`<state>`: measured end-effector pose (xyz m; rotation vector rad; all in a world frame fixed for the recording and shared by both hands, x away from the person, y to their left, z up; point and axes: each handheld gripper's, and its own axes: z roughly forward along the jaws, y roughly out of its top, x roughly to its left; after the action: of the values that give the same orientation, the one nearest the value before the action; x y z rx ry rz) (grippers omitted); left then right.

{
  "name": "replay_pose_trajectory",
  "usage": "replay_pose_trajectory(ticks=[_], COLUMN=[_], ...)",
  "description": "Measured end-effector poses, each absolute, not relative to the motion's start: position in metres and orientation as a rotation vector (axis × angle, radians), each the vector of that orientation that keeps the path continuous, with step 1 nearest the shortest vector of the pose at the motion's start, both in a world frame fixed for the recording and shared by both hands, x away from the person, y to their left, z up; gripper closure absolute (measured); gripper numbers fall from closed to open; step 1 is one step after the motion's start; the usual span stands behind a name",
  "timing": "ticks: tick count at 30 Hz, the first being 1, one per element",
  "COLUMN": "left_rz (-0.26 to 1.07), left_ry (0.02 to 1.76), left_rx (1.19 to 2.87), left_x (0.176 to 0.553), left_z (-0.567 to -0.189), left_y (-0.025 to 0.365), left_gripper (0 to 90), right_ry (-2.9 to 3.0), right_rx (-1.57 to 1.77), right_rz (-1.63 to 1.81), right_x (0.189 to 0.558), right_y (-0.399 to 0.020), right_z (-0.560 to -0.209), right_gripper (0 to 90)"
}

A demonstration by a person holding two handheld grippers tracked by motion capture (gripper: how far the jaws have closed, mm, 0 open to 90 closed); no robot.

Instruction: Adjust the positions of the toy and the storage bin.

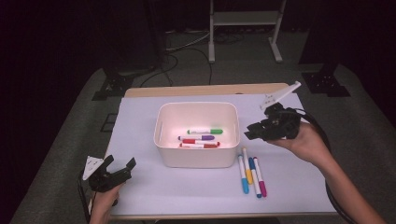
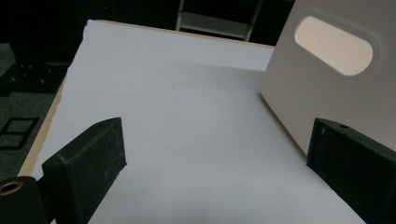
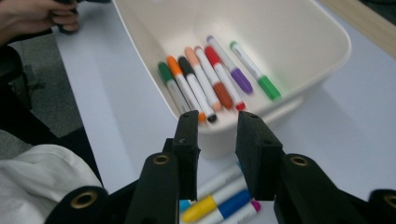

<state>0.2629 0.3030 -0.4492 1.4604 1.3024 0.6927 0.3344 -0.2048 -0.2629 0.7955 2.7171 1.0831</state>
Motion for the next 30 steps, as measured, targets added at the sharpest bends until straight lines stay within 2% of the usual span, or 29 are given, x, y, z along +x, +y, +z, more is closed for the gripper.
replay_pose_trajectory(ticks=[5, 15, 30], left_rz=[0.693, 0.695, 0.699], left_ry=[1.301, 1.305, 1.305], left_rx=[1.464, 1.46, 1.458], left_x=[0.262, 0.263, 0.262], left_z=[-0.449, -0.45, -0.449], left_y=[0.302, 0.303, 0.304], left_gripper=[3.2, 3.2, 3.2], right_ry=[2.731, 2.79, 2.742], right_rx=[0.918, 1.134, 1.201], right_rz=[1.033, 0.878, 0.8], right_x=[0.329, 0.325, 0.322], right_y=[-0.228, -0.246, -0.24], right_z=[-0.306, -0.403, -0.429], right_gripper=[67.2, 63.5, 58.0])
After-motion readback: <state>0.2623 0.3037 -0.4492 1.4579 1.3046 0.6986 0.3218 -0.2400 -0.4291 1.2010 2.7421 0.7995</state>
